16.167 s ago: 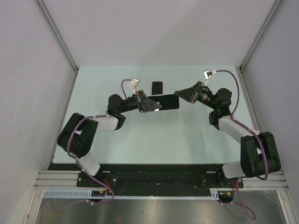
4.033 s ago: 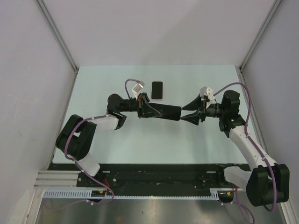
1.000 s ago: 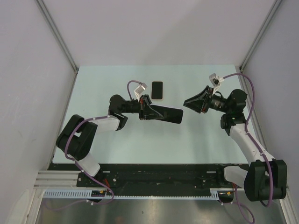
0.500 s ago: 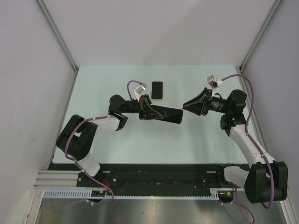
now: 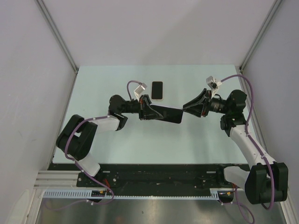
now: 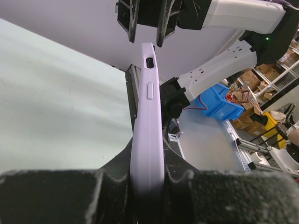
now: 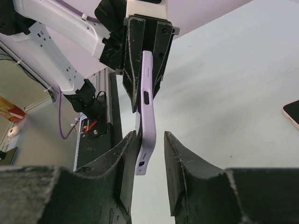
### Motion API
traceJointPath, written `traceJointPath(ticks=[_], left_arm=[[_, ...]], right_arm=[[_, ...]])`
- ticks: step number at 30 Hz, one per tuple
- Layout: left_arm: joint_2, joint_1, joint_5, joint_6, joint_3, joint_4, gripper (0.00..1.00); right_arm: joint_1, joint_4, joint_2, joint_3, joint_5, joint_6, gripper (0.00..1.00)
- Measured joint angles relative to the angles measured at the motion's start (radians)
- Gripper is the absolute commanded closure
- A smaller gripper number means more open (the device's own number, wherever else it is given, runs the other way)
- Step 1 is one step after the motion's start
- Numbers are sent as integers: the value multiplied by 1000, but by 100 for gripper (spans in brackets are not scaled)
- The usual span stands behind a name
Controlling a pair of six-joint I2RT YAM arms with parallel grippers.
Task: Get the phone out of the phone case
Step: Remove the phone case from the phone.
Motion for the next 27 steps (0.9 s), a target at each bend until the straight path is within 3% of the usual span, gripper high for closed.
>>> traceJointPath(ticks=[27], left_arm=[[0,7,-2,0,-2,-1,99]], right_arm=[[2,-20,11,0,3,-30,75]])
